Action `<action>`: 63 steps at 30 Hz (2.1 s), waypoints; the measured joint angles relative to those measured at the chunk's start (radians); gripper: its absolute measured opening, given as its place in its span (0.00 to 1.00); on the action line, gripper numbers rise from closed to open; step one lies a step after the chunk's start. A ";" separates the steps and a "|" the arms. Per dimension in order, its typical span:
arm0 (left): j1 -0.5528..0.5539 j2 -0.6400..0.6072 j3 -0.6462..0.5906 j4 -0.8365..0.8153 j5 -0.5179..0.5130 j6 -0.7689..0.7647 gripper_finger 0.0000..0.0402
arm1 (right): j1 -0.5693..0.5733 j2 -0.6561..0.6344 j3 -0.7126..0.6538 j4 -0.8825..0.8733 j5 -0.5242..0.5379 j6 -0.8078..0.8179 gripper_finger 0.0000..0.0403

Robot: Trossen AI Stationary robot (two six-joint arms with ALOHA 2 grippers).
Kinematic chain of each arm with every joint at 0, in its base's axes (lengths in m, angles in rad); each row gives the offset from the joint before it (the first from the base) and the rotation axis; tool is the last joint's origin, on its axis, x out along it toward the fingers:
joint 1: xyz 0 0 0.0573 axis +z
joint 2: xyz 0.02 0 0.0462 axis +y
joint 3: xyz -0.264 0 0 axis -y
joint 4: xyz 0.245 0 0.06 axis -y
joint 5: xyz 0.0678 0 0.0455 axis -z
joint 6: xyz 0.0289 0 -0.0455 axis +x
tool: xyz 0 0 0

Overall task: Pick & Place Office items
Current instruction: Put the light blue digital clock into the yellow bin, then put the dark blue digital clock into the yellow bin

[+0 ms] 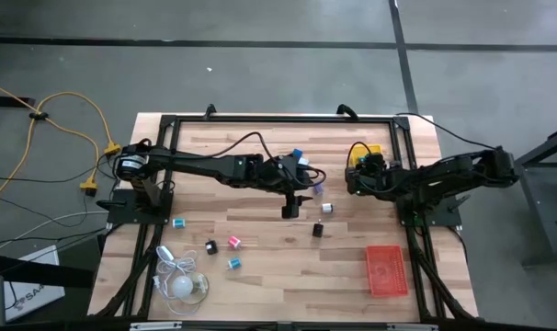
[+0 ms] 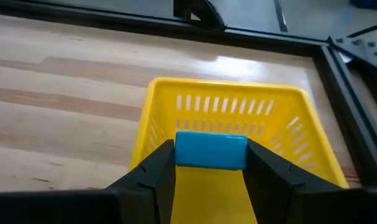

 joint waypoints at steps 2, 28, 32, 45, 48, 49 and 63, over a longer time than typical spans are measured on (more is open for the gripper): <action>0.000 0.000 0.000 0.000 0.000 0.000 0.54 | -0.005 0.000 0.000 0.015 -0.005 -0.019 0.36; 0.000 0.000 0.000 0.003 0.000 0.000 0.54 | -0.061 -0.001 0.000 0.032 -0.110 -0.048 0.43; 0.000 0.000 0.000 0.003 0.000 0.000 0.54 | -0.061 -0.001 0.000 0.032 -0.108 -0.048 0.43; 0.000 0.000 0.000 0.003 0.000 0.000 0.54 | -0.061 -0.001 0.000 0.031 -0.104 -0.048 0.43; 0.000 0.000 0.000 0.003 0.000 0.000 0.54 | -0.061 -0.001 0.000 0.031 -0.104 -0.048 0.43; 0.000 0.000 0.000 0.003 0.000 0.000 0.54 | -0.061 -0.001 0.000 0.031 -0.102 -0.048 0.43; 0.000 0.000 0.000 0.003 0.000 0.000 0.54 | -0.057 -0.131 0.000 0.030 0.002 -0.145 0.43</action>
